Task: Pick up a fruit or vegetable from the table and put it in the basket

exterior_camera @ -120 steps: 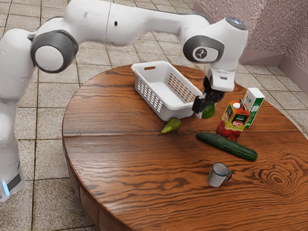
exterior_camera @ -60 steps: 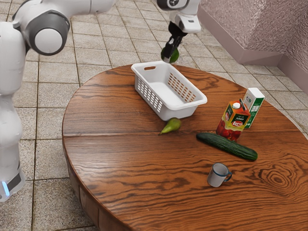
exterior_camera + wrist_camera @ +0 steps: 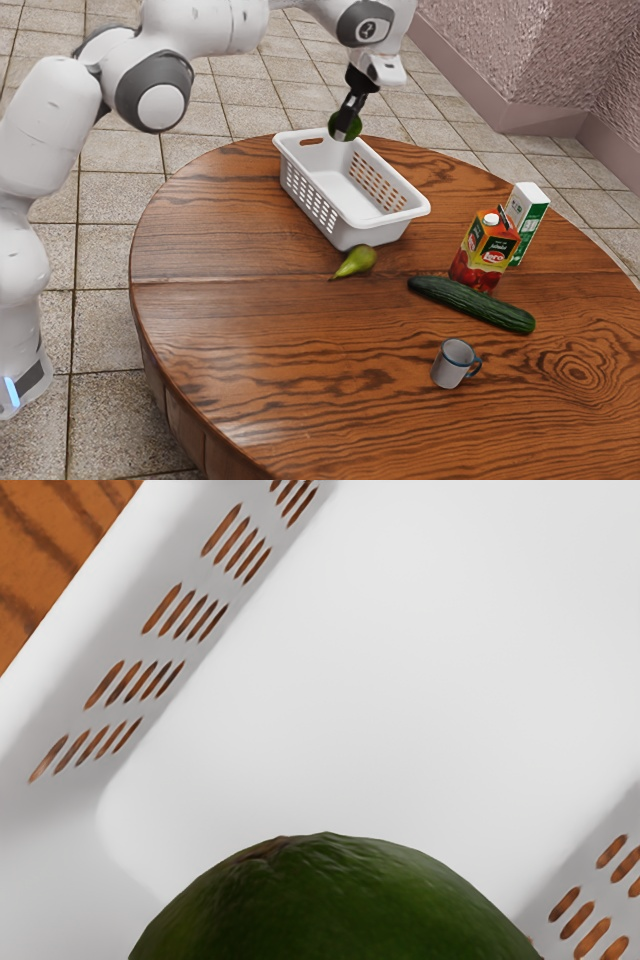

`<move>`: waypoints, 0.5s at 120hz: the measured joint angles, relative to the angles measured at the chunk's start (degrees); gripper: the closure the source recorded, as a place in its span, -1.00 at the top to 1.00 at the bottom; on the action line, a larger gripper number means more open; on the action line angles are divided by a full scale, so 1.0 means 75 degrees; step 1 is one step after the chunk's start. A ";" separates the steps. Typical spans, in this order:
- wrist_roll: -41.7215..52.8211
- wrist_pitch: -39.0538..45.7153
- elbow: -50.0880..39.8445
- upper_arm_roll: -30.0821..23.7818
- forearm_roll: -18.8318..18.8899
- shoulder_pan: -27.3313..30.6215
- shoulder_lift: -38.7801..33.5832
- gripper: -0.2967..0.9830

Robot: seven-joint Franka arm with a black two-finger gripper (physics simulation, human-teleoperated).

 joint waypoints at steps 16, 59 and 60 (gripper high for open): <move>0.0114 0.0024 0.0093 -0.0095 -0.0023 -0.0013 0.0126 0.04; 0.0329 -0.0041 0.0060 -0.0255 -0.0030 -0.0024 0.0007 0.50; 0.0332 -0.0042 0.0059 -0.0273 -0.0031 -0.0027 0.0004 0.50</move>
